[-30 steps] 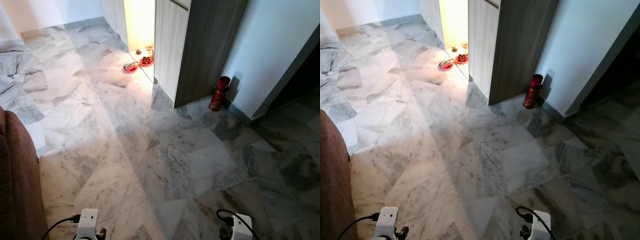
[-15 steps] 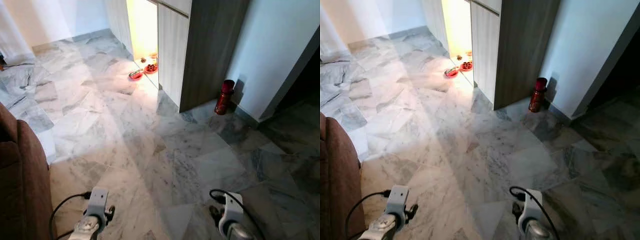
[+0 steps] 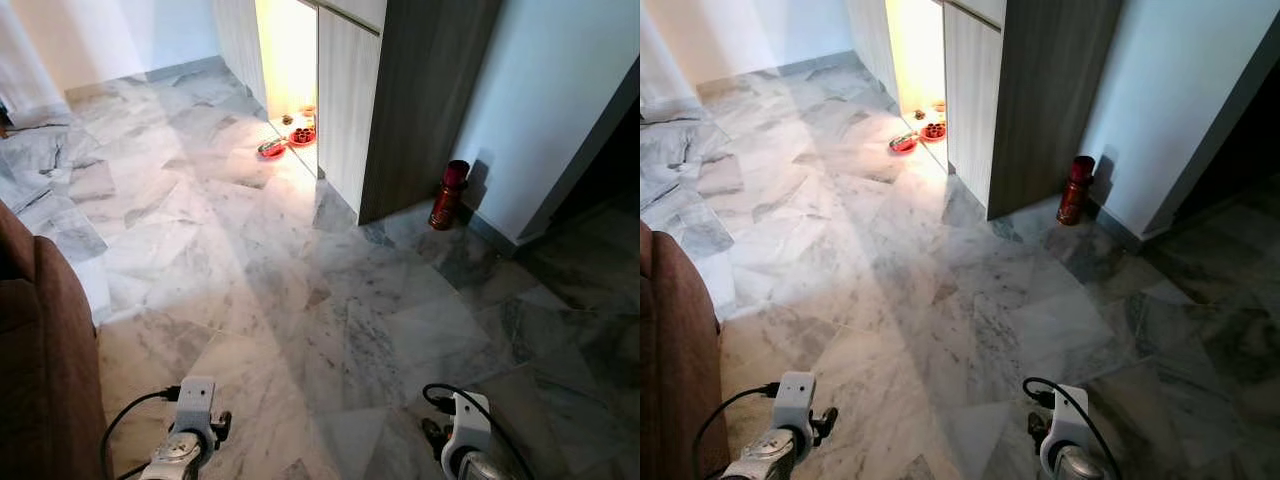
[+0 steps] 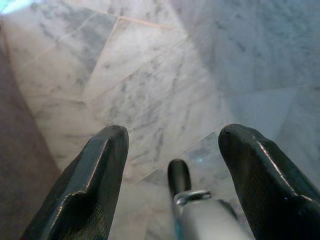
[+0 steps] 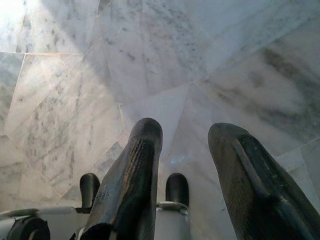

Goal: Move the pillow to the sofa from floor

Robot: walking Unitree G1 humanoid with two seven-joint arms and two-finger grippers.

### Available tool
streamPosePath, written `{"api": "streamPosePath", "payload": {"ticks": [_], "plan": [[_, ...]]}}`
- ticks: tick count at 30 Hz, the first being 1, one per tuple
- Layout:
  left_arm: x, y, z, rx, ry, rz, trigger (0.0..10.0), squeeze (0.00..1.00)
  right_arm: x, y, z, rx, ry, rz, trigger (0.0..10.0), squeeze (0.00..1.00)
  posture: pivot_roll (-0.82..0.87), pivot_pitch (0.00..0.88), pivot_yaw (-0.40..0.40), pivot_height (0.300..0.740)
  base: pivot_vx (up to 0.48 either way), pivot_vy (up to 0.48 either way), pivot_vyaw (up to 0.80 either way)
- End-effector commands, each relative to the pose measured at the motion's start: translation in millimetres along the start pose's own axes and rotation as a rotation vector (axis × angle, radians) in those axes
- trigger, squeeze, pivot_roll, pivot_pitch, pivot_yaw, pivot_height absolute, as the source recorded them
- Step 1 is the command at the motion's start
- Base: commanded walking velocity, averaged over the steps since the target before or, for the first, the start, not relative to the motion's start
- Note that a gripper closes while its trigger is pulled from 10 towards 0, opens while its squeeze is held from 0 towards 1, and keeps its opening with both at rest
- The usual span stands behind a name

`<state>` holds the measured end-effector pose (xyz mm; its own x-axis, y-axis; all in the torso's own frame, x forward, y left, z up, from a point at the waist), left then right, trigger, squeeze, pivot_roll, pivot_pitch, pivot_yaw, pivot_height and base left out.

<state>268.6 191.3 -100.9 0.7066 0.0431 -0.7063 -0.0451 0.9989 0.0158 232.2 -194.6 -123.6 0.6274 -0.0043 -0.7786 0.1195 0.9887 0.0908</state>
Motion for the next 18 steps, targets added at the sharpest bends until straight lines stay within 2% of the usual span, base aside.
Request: {"api": "streamPosePath", "payload": {"ticks": [1,6,11,18], "plan": [[-1.7,4.1,-8.7,-0.015,0.025,0.018,10.0,0.0,-0.4,-2.2,-0.7,-0.008,0.005,-0.001,10.0,0.0,0.0,0.035,-0.029,0.74,0.0,0.0,0.0],[-3.7,6.4,-18.1,-0.046,0.047,0.034,10.0,0.0,-0.7,-4.8,-0.3,-0.012,0.006,-0.001,10.0,0.0,0.0,0.04,-0.033,0.74,0.0,0.0,0.0],[-3.7,9.7,-15.4,-0.073,0.032,0.043,10.0,0.0,-0.7,-3.8,-0.6,-0.022,0.011,0.009,10.0,0.0,0.01,0.044,-0.031,0.74,0.0,0.0,0.0],[-3.9,12.9,-15.3,-0.056,0.034,0.049,10.0,0.0,-0.8,-1.5,-5.2,0.026,0.027,0.012,10.0,0.0,0.01,0.047,-0.016,0.74,0.0,0.0,0.0]]}}
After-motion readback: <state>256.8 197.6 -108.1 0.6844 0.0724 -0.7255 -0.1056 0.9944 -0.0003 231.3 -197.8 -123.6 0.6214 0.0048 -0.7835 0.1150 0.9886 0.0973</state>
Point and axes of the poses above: a point about 5 cm out from each wrist's last joint towards the gripper, its own x axis pointing out of the wrist towards the gripper, its own z axis along the axis of the wrist's last joint, y = z × x, the point moved 6 cm from there along x, pointing out of the wrist towards the gripper, and after that the axes turned 4 degrees about -x, right-handed, at the moved point
